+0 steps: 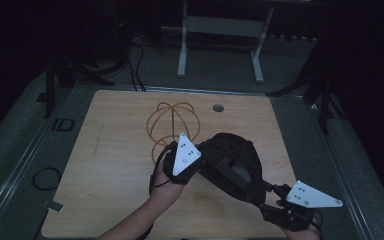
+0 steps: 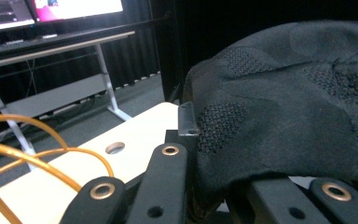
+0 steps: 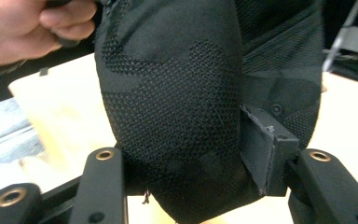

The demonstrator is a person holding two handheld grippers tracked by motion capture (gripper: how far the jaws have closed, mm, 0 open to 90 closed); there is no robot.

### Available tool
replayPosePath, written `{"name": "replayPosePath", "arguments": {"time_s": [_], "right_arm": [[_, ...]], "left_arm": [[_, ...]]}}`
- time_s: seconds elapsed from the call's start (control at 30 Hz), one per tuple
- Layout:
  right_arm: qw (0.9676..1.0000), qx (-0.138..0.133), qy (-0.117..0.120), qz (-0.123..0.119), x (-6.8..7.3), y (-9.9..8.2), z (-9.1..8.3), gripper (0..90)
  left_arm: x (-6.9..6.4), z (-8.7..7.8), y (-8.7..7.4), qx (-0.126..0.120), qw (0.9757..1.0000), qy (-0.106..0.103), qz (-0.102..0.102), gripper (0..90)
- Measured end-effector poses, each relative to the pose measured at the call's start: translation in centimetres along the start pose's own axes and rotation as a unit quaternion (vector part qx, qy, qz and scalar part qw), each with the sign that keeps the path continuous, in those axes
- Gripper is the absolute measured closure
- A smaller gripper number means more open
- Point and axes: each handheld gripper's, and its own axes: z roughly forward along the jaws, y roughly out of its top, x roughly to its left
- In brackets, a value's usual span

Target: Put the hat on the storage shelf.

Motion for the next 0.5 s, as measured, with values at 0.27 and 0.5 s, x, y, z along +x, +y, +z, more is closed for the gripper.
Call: {"name": "replayPosePath", "arguments": {"time_s": [0.27, 0.5], "right_arm": [[0.9997, 0.014, 0.02, 0.004, 0.3, -0.8, -0.3, 43.0], [0.9987, 0.024, 0.045, 0.005, 0.1, -1.7, -0.7, 34.1]], "left_arm": [[-0.4, 0.2, 0.0, 0.005, 1.0, -0.002, 0.008, 88.3], [-0.2, -0.2, 0.3, -0.006, 0.9999, -0.011, -0.003, 88.3]]}}
